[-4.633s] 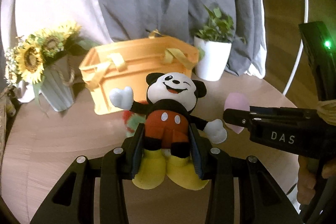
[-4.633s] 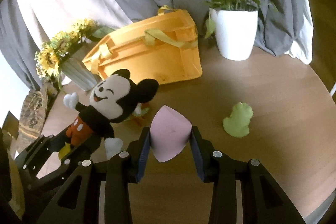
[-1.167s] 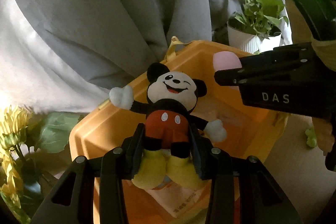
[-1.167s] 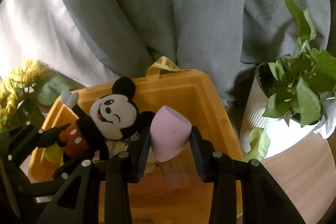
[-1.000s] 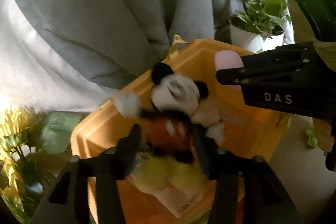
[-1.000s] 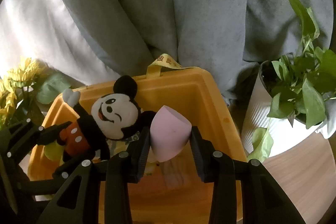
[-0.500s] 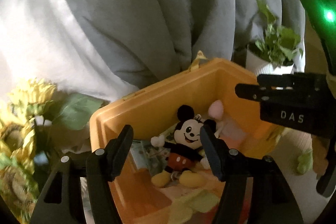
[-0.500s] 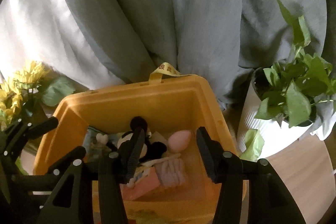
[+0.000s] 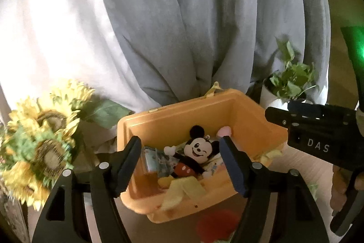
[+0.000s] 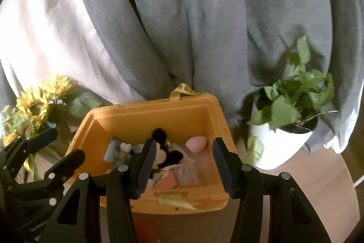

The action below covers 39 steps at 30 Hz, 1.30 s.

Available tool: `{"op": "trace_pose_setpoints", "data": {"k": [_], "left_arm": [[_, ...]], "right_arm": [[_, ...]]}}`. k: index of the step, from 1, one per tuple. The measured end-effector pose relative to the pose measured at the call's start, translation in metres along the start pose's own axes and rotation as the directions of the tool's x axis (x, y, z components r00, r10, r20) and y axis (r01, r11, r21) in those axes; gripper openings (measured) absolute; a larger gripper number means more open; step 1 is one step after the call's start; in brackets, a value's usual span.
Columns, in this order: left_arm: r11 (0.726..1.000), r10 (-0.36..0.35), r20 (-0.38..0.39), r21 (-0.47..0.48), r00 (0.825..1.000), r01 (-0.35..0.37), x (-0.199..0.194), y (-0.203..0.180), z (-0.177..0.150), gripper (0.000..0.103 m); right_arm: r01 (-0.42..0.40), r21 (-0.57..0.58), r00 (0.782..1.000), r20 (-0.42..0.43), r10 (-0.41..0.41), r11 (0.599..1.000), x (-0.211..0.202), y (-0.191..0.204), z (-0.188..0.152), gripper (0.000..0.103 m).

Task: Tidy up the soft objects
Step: 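Move both open tools back toward the pompom plush and frog toy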

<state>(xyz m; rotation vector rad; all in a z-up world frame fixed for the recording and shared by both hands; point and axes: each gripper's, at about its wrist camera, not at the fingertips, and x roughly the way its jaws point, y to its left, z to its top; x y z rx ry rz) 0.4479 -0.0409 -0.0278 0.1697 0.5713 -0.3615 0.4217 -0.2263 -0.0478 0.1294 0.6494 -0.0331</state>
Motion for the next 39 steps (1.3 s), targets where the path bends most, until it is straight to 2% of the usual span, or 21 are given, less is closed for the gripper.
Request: {"op": "trace_pose_setpoints", "data": {"k": [3,5,11,14,21,28,39], "left_arm": [[0.999,0.007,0.011,-0.04,1.0,-0.007,-0.018,-0.003,-0.004,0.073],[0.998,0.014,0.015,-0.058,1.0,-0.013,-0.029,-0.005,-0.007,0.074],[0.993,0.073,0.019,-0.098,0.997,-0.071,-0.055,-0.013,-0.017,0.085],[0.99,0.079,0.02,-0.117,0.997,-0.076,-0.063,-0.018,-0.023,0.09],[0.981,0.107,-0.004,-0.163,0.994,-0.106,-0.08,-0.031,-0.045,0.099],[0.974,0.132,-0.022,-0.185,0.991,-0.133,-0.09,-0.041,-0.069,0.101],[0.974,0.166,0.014,-0.161,0.986,-0.161,-0.106,-0.064,-0.108,0.103]], "right_arm": [[0.006,0.007,1.0,0.011,-0.006,1.0,-0.015,-0.004,-0.005,0.055],[0.02,0.009,0.999,0.025,-0.02,1.0,-0.026,-0.006,-0.01,0.063],[0.075,0.018,0.995,0.059,-0.075,0.997,-0.055,-0.014,-0.024,0.076],[0.099,0.027,0.992,0.07,-0.101,0.995,-0.067,-0.017,-0.031,0.08],[0.121,0.056,0.99,0.068,-0.125,0.991,-0.086,-0.027,-0.053,0.084],[0.139,0.069,0.987,0.068,-0.143,0.988,-0.098,-0.035,-0.076,0.087],[0.168,0.097,0.984,0.045,-0.173,0.981,-0.11,-0.052,-0.122,0.088]]}}
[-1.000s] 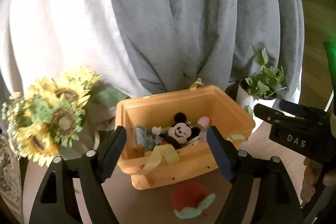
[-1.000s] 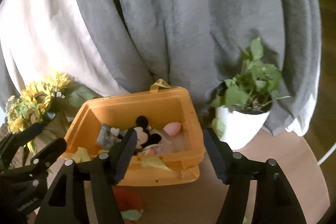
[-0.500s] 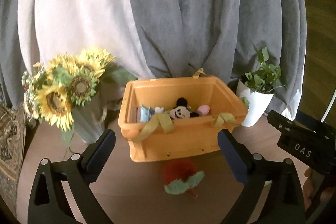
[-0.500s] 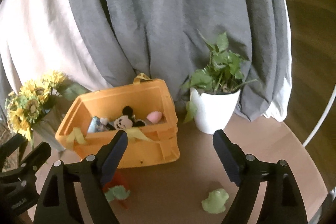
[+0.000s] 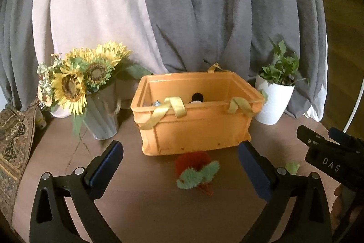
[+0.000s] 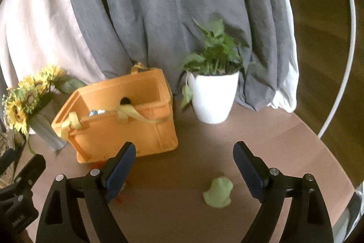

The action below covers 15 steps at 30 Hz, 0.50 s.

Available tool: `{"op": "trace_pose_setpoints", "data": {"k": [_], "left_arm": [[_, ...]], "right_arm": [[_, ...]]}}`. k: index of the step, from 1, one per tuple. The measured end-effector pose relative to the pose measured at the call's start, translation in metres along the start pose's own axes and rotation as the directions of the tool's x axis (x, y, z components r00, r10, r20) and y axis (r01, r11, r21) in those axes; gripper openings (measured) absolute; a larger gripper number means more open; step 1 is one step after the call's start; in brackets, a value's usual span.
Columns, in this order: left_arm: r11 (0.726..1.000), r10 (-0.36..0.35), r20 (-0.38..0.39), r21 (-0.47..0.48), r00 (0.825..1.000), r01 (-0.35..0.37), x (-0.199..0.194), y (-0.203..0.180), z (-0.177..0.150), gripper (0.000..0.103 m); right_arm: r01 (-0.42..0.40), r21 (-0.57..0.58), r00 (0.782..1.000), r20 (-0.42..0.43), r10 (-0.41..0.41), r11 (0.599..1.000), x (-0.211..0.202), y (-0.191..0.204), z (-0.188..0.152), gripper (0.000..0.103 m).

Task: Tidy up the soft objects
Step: 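Move both open tools back toward the pompom plush and frog toy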

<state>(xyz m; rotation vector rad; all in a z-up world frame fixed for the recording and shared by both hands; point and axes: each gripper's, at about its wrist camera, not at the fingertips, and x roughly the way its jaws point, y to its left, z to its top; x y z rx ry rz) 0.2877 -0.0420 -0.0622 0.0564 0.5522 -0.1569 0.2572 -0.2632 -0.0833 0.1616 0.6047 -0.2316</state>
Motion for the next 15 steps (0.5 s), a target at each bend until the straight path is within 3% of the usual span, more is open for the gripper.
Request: {"op": "trace_pose_setpoints", "data": {"k": [15], "left_arm": [[1.0,0.008,-0.078,-0.005,0.997,-0.008,0.019,-0.02,-0.047,0.103]], "right_arm": [[0.073,0.004,0.997,-0.038,-0.073,0.997,0.005,-0.028,-0.047,0.088]]}}
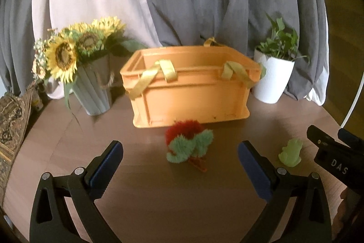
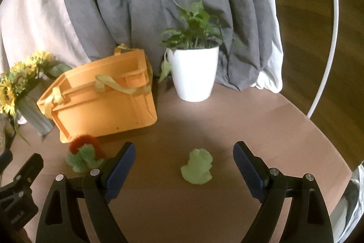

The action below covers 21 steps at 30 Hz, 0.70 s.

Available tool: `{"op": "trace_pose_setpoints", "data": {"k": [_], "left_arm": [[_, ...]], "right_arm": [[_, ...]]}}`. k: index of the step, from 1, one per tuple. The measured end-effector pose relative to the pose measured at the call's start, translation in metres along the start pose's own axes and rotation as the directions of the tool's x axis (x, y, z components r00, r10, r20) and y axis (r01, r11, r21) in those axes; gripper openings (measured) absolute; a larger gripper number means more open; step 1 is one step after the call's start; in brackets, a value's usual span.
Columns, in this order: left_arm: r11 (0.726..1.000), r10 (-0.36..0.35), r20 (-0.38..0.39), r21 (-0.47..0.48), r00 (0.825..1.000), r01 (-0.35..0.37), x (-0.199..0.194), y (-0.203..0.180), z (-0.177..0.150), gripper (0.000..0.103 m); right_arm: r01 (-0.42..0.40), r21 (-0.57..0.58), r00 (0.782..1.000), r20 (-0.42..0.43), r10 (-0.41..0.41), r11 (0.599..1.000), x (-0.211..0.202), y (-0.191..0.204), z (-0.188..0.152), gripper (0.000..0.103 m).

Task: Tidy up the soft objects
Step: 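Move both open tools back toward the pompom plush and frog toy, then grasp the red-and-green pompom with the left tool while the right tool grasps the green frog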

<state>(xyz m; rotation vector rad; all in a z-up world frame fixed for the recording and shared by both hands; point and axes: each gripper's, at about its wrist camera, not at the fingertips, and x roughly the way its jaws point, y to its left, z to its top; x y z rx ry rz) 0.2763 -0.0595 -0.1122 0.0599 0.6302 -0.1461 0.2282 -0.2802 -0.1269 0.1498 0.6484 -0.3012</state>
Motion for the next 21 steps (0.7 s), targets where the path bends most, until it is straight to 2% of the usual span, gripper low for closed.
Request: {"op": "trace_pose_setpoints", "data": {"k": [9,18,21], "left_arm": [[1.0,0.02,-0.061,0.001,0.998,-0.02,0.032,-0.008,-0.016,0.103],[1.0,0.023,-0.092,0.019,0.995,-0.022,0.068,-0.015,-0.013,0.103],[1.0,0.023,-0.113,0.022,0.993,-0.021,0.081,-0.018,-0.011,0.103]], "right_arm": [[0.013,0.013,0.998,-0.061,-0.012,1.0,0.029,-0.007,-0.017,0.088],[0.046,0.044,0.993,-0.108,-0.041,0.998,0.058,-0.012,-0.017,0.088],[0.062,0.059,0.988,-0.148,-0.053,0.996,0.072,-0.015,-0.017,0.088]]}}
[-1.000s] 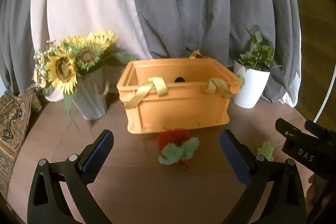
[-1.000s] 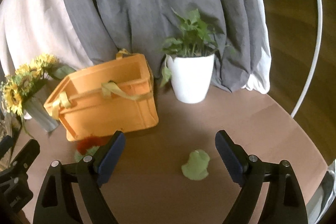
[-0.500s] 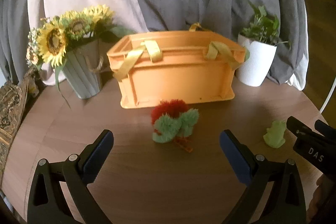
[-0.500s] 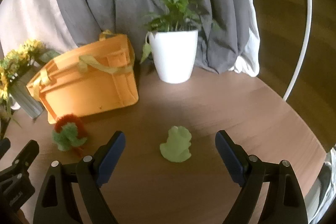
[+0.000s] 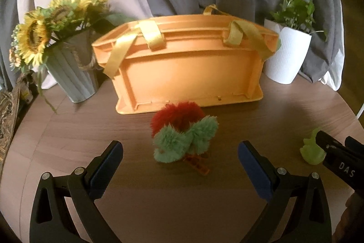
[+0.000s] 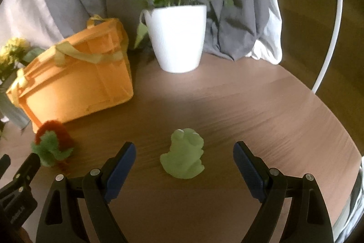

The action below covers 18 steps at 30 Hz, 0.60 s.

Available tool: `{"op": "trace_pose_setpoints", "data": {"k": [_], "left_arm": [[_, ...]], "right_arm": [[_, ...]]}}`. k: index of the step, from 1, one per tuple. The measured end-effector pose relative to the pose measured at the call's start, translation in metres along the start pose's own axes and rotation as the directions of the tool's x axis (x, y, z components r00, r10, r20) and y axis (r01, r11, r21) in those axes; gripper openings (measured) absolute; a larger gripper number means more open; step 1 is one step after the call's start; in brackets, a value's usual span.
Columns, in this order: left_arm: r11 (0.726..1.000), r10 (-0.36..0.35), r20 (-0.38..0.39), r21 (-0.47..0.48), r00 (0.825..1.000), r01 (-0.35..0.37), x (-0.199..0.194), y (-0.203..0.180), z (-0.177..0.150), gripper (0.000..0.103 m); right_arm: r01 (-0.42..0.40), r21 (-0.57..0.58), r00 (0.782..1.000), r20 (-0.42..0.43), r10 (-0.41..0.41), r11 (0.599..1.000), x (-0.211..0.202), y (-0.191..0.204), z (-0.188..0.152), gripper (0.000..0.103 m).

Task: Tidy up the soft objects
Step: 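Grasp the red-and-green pompom with the left tool while the right tool grasps the green frog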

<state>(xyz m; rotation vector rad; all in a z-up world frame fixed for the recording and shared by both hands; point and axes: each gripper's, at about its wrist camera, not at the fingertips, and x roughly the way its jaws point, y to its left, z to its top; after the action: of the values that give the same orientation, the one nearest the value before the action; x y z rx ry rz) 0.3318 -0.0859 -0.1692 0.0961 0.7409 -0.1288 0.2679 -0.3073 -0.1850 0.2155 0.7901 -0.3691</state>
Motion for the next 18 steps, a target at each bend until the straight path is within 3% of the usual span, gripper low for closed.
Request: {"op": "trace_pose_setpoints", "data": {"k": [10,18], "left_arm": [[0.999,0.006,-0.076,-0.033,0.997,-0.009,0.038,-0.003,0.007,0.103],[1.0,0.022,-0.081,-0.013,0.996,-0.023,0.06,-0.006,0.013,0.103]], "right_arm": [[0.028,0.07,0.998,-0.054,-0.025,0.997,0.025,-0.005,0.005,0.088],[0.036,0.109,0.994,-0.11,-0.024,0.993,0.045,-0.007,0.006,0.078]]}}
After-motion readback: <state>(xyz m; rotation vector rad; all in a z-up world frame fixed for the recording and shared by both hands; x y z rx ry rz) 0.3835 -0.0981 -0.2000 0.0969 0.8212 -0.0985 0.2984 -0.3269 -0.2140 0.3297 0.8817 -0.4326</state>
